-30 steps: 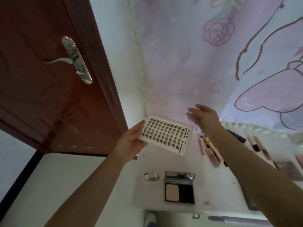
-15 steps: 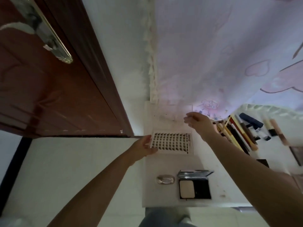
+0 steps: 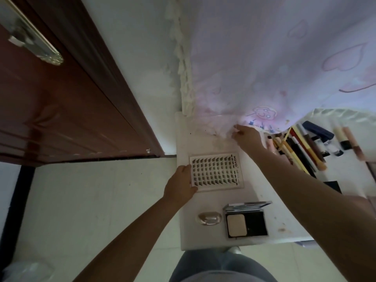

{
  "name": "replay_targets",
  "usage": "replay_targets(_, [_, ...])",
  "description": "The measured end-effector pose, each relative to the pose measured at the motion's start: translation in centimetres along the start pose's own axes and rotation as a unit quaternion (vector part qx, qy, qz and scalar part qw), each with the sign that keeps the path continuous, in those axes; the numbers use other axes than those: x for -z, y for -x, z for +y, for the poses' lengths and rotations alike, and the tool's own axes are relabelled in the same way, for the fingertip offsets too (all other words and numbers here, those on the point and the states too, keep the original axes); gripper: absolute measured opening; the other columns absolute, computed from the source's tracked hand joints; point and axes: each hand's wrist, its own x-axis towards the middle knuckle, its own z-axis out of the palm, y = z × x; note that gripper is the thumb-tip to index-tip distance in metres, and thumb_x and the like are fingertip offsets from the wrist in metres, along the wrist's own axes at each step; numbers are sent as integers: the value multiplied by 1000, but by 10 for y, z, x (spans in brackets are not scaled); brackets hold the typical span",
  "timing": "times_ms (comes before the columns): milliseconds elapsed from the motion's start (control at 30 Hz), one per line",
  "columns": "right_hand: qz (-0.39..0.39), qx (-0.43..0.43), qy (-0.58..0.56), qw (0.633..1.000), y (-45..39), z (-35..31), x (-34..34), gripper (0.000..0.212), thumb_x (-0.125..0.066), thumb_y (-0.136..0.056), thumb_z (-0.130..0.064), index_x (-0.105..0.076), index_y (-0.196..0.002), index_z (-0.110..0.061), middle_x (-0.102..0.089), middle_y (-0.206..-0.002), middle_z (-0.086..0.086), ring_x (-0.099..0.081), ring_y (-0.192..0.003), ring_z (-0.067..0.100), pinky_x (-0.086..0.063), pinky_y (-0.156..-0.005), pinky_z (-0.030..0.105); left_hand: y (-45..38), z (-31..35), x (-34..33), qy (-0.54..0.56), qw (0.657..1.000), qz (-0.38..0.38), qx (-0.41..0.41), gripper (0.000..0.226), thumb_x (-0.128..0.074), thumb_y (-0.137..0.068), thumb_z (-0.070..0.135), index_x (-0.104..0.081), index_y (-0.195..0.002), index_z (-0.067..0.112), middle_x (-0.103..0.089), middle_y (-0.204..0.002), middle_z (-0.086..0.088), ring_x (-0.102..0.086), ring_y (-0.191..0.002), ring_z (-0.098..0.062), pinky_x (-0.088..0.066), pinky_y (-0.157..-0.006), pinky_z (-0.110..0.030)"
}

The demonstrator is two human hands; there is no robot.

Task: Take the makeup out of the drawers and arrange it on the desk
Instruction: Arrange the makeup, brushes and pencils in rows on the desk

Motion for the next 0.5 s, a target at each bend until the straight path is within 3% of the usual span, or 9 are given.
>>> replay_targets(67, [-4,7,68,998,2,-3,1,38,-41,-94,-15,-47,-131,-8,-52,-133,15,-51,-116,26,-35,-96,24,0,2,1,0,1000,5,4,63,-60,-86,24,-31,-140,10,-42,-134,-10,-51,-115,-22,-42,-95,-29])
replay_targets(200, [-19,9,75,997,6,5,3,39,-41,-94,-14,-45,-132,-9,-53,-131,15,-48,-121,28,-32,-102,28,1,8,6,-27,999,10,13,56,-50,-93,25,-28,-141,8,-38,-140,-13,-45,-123,-24,-38,-98,-29])
replay_targets(300, [42,76,50,995,23,21,20,38,-41,-92,-8,-51,-128,-13,-61,-120,16,-57,-106,31,-42,-88,29,1,23,13,-68,997,41,16,52,-47,-94,23,-31,-140,7,-37,-141,-15,-39,-128,-26,-36,-101,-32])
replay_targets(433, [114,246,62,961,55,62,62,34,-47,-81,-10,-64,-108,3,-69,-86,25,-64,-74,29,-43,-71,14,-8,65,21,-153,984,82,-35,51,-48,-92,22,-34,-137,3,-37,-138,-17,-36,-127,-30,-34,-102,-36])
replay_targets(500, [121,256,62,957,73,88,91,35,-47,-78,-9,-66,-102,6,-69,-81,26,-65,-71,30,-50,-73,24,-11,101,16,-170,978,97,-66,52,-48,-92,23,-32,-138,4,-35,-140,-16,-33,-129,-30,-33,-103,-37])
